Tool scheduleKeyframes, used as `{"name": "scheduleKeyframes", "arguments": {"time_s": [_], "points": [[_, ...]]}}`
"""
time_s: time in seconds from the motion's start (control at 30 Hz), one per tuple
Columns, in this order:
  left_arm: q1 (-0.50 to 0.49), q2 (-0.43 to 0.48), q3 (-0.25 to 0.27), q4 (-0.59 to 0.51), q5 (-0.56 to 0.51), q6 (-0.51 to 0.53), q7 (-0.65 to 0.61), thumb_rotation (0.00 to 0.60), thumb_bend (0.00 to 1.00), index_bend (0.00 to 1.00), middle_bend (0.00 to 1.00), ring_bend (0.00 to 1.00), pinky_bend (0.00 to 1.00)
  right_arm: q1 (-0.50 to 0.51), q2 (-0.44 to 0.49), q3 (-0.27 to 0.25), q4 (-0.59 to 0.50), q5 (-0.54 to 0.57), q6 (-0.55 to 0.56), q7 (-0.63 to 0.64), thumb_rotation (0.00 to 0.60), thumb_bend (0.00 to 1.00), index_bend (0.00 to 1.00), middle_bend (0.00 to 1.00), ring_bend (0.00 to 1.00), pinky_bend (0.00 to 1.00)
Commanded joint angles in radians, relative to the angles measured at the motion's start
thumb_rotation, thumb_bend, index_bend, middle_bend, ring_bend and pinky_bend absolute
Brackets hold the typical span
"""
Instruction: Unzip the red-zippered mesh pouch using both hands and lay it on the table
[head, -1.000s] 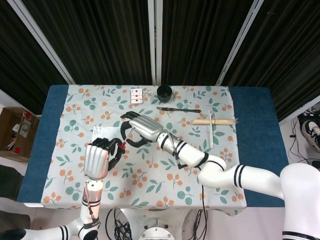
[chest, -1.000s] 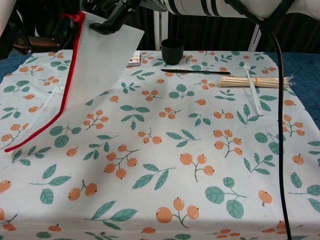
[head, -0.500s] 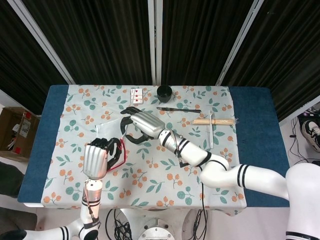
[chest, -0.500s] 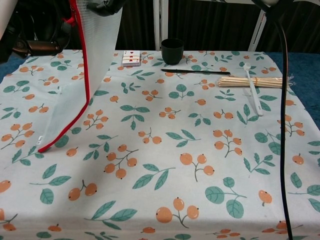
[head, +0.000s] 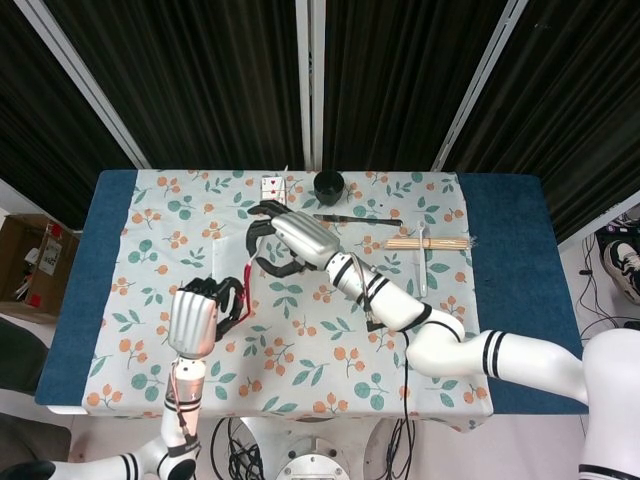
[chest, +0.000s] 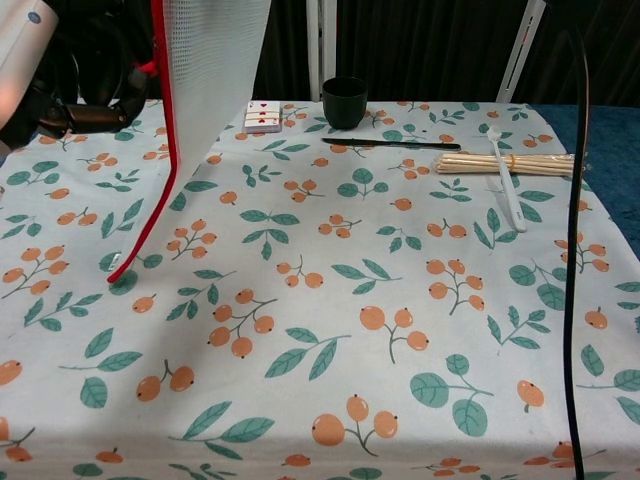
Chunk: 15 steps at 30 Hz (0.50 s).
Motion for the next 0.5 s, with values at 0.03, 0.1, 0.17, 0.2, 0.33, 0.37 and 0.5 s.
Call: {"name": "scheduleKeyframes", "arguments": {"time_s": [0.03,0.1,0.17,0.2,0.33,0.37,0.5], "points": [[0.005,0.000,0.005,0.024,-0.015,-0.013,-0.008,0.600,0.46,0.72,0.79,0.70,0.70,-0.015,0.016,0.001,-0.014,-0.009,0.016,0.014,0.600,0.48,0.89,0.39,0.11,0.05],[0.011,0.001,0.012,0.046,-0.030,-0.026,-0.016,0.600,0.46,0.72,0.79,0.70,0.70,-0.029,0.029,-0.002,-0.024,-0.019,0.030,0.022,0.600,0.48,0.90,0.39,0.12,0.05],[0.016,0.000,0.016,0.066,-0.045,-0.038,-0.020,0.600,0.46,0.72,0.79,0.70,0.70,-0.044,0.040,-0.006,-0.036,-0.030,0.045,0.033,0.600,0.48,0.90,0.40,0.12,0.05],[0.020,0.000,0.018,0.079,-0.055,-0.047,-0.020,0.600,0.46,0.72,0.79,0.70,0.70,-0.055,0.048,-0.009,-0.042,-0.038,0.055,0.043,0.600,0.48,0.90,0.40,0.12,0.05],[0.025,0.000,0.021,0.116,-0.090,-0.081,-0.022,0.600,0.46,0.72,0.79,0.70,0.70,-0.089,0.072,-0.020,-0.058,-0.066,0.081,0.091,0.600,0.48,0.91,0.40,0.12,0.05],[0.026,0.001,0.020,0.124,-0.098,-0.090,-0.022,0.600,0.46,0.72,0.79,0.70,0.70,-0.096,0.078,-0.023,-0.060,-0.073,0.086,0.102,0.600,0.48,0.91,0.40,0.13,0.06],[0.026,0.007,0.017,0.161,-0.138,-0.136,-0.019,0.600,0.46,0.72,0.79,0.69,0.70,-0.126,0.106,-0.036,-0.069,-0.107,0.106,0.157,0.600,0.48,0.91,0.41,0.13,0.06]]}}
